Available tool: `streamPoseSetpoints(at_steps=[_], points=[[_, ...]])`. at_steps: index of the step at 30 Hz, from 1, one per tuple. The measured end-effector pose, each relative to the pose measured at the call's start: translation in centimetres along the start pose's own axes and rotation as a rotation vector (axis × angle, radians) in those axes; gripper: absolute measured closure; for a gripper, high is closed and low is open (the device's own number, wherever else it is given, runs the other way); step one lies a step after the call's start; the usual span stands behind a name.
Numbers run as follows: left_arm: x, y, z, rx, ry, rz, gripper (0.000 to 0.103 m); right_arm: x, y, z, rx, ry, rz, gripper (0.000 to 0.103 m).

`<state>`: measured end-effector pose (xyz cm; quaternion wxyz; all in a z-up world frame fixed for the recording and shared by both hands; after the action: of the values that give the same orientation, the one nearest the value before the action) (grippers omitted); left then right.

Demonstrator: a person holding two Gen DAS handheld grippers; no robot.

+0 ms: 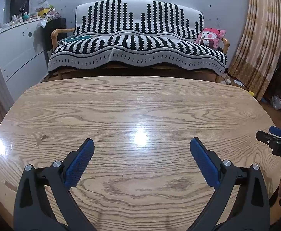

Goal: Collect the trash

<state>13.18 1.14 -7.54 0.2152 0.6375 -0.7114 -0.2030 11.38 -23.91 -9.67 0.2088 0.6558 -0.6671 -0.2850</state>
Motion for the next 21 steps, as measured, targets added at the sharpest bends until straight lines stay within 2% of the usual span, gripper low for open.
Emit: streamPoseSetpoints(at_steps=[21], points=[[-0.08, 0.22, 0.07, 0.000, 0.000, -0.004, 0.007, 0.16, 0.34, 0.08, 0.006, -0.001, 0.003, 0.008]])
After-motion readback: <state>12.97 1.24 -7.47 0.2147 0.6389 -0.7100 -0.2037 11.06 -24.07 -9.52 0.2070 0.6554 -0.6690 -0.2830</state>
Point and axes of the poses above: each gripper's, at about its wrist camera, not at the fingertips, and y roughly against the way its jaws point, x to its right, z to its underside, the point moved 10 cm from there along -y, roughly the way its jaws point, and after that the axes turned 8 degrees about x, right-handed, at the moved point
